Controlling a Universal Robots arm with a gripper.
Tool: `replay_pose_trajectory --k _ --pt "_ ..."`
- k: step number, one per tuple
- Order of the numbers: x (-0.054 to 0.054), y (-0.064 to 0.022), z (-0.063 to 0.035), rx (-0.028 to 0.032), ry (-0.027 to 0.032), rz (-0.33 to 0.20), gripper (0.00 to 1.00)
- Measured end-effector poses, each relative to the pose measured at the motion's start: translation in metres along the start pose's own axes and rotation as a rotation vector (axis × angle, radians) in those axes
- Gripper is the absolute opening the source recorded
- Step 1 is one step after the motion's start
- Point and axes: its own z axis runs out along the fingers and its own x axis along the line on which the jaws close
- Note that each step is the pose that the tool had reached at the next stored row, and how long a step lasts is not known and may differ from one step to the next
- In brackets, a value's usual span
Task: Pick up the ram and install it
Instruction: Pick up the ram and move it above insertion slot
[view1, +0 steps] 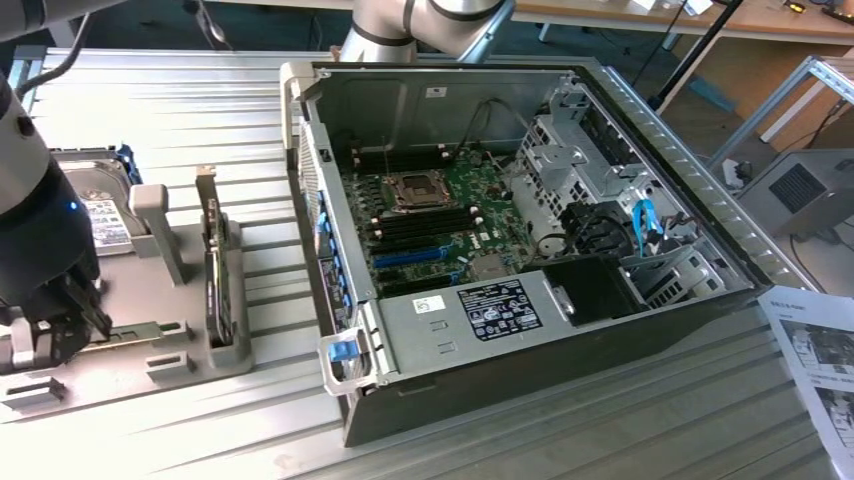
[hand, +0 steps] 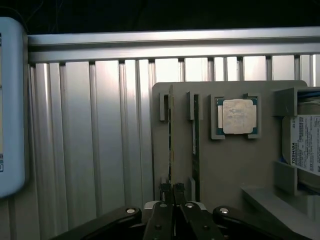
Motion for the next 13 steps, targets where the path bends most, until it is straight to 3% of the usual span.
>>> replay_pose_trajectory --k 13 --pt "0.000 0.0002 -0.0298 0.0000 0.0000 0.000 0.12"
